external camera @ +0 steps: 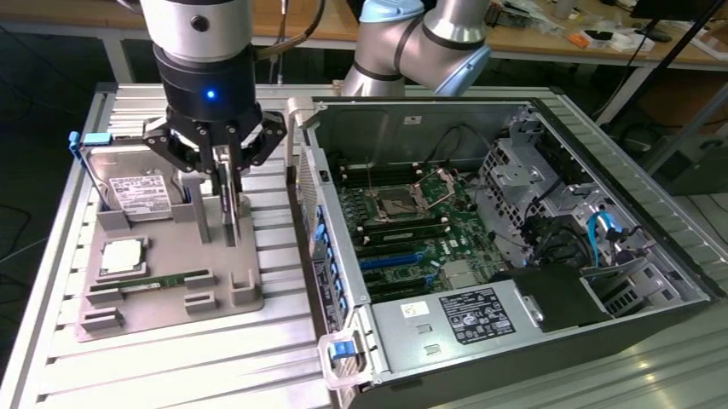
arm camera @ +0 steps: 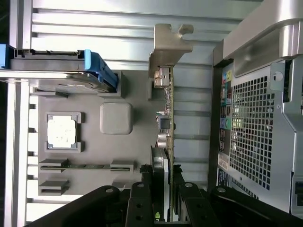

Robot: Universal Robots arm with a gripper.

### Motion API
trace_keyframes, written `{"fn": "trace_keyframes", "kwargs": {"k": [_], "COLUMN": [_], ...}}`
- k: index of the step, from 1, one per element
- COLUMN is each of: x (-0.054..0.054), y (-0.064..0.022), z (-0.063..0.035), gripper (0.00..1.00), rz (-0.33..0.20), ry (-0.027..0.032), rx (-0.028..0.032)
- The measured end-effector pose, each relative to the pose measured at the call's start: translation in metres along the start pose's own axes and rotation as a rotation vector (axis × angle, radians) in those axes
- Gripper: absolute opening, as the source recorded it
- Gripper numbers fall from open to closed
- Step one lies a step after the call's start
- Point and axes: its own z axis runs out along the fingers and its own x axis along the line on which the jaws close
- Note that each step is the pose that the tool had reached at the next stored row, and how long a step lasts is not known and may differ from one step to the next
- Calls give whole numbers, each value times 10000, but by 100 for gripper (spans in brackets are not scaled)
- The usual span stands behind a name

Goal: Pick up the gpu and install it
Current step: 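Pick up the gpu and move the gpu toward the slot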

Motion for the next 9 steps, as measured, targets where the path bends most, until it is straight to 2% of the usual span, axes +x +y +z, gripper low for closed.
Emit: {"fn": "trace_keyframes", "kwargs": {"k": [2,9], "x": [-1,-12], "y": [2,16], "z": [-48,-334], "gripper": [27,27], "rz": [0,0], "ry": [0,0], "rx": [0,0]}}
